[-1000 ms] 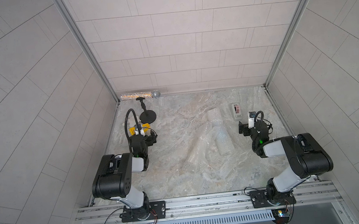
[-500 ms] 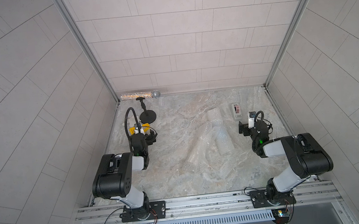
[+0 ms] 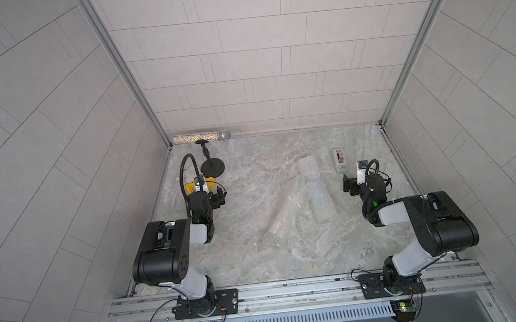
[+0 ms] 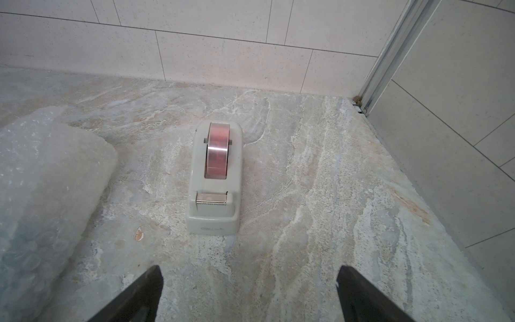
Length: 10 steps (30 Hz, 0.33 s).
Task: Wrap vases in bubble wrap
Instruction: Reset both arms
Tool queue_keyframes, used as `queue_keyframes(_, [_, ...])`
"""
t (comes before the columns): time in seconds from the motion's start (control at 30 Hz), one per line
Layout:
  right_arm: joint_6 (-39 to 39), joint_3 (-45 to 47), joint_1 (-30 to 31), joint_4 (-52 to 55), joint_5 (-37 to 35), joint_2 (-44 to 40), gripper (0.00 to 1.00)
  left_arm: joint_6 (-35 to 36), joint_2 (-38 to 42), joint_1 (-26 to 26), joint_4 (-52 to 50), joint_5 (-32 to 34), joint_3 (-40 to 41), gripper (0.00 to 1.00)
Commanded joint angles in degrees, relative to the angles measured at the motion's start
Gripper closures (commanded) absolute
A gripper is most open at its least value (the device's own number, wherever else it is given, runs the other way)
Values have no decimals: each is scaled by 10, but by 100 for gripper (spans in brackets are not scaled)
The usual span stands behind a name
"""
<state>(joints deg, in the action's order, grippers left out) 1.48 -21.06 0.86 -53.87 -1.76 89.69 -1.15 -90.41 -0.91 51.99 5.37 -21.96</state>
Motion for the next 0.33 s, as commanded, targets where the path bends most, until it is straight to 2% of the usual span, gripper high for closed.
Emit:
queue_keyframes(0.0, [-7,2,2,-15,-5,4,0,9,-4,-2,2,-4,-11,0])
queue_keyframes(0.3, [-7,3,1,-15,-5,4,0,12,1,-5,3,-3,-7,0])
